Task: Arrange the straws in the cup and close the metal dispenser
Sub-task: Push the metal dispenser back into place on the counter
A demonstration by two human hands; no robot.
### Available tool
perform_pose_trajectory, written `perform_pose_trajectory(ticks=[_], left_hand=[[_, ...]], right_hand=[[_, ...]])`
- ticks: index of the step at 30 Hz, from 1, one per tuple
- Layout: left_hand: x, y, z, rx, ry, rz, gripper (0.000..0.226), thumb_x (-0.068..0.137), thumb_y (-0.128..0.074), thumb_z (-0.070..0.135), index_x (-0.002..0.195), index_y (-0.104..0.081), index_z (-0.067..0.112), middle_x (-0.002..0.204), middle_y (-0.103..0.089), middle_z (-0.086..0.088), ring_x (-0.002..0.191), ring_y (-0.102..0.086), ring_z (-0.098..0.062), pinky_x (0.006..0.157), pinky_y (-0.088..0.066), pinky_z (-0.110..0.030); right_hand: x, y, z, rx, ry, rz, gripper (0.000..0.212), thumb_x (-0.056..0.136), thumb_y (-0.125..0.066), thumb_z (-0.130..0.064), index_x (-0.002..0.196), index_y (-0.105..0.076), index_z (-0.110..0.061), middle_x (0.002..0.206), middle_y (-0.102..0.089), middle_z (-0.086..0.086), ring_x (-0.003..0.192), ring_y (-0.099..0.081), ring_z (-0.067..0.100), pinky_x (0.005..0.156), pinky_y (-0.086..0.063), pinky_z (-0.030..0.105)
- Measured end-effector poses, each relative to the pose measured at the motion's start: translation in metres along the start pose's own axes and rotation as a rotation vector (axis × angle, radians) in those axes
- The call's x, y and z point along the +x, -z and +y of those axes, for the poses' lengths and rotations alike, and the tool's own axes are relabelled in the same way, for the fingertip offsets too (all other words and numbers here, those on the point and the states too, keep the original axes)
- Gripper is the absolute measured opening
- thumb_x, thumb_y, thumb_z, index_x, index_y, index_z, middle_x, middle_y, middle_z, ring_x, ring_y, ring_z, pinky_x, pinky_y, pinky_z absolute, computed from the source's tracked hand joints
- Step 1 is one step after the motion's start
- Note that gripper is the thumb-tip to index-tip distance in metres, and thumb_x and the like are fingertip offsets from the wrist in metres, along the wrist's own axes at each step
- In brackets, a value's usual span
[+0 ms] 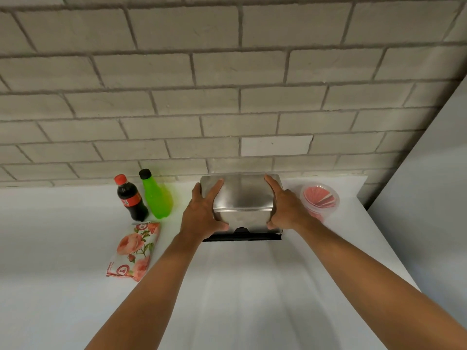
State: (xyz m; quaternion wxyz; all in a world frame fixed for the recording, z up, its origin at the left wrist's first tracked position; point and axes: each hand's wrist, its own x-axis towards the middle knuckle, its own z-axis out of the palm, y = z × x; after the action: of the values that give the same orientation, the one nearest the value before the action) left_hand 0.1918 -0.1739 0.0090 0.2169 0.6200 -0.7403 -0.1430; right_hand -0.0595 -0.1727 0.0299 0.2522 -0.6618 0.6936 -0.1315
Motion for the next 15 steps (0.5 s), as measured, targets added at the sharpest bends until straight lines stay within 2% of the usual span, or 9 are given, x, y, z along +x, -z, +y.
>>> perform_pose_trajectory(ticks=[9,12,15], left_hand=[[-0.001,-0.001,-0.003,-0.027,-0.004,0.002,0.131,0.056,-0.096,0.039,0.161,-0.019,0.053,0.168,-0.015,-0.015,0.132,-0.056,-0.041,0.096,-0.058,-0.043],[-0.009,0.000,-0.003,-0.067,0.014,-0.015,0.135,0.058,-0.098,0.043,0.162,-0.013,0.053,0.171,-0.009,-0.013,0.143,-0.047,-0.038,0.101,-0.054,-0.043],[-0.027,0.002,-0.006,-0.096,0.021,-0.042,0.136,0.059,-0.095,0.046,0.161,-0.005,0.057,0.174,-0.002,-0.008,0.149,-0.040,-0.035,0.102,-0.052,-0.043]], right_hand=[[-0.008,0.000,-0.006,-0.019,-0.010,0.018,0.147,0.067,-0.093,0.005,0.166,0.002,-0.048,0.105,-0.065,0.013,0.085,-0.072,0.028,0.083,-0.065,0.046],[-0.019,0.000,-0.007,-0.033,0.012,0.054,0.128,0.080,-0.081,0.002,0.167,0.000,-0.044,0.104,-0.063,0.013,0.085,-0.070,0.029,0.080,-0.064,0.045],[-0.037,-0.002,-0.008,-0.035,0.026,0.124,0.101,0.092,-0.069,-0.008,0.167,-0.012,-0.045,0.119,-0.056,0.013,0.091,-0.066,0.027,0.081,-0.062,0.042]])
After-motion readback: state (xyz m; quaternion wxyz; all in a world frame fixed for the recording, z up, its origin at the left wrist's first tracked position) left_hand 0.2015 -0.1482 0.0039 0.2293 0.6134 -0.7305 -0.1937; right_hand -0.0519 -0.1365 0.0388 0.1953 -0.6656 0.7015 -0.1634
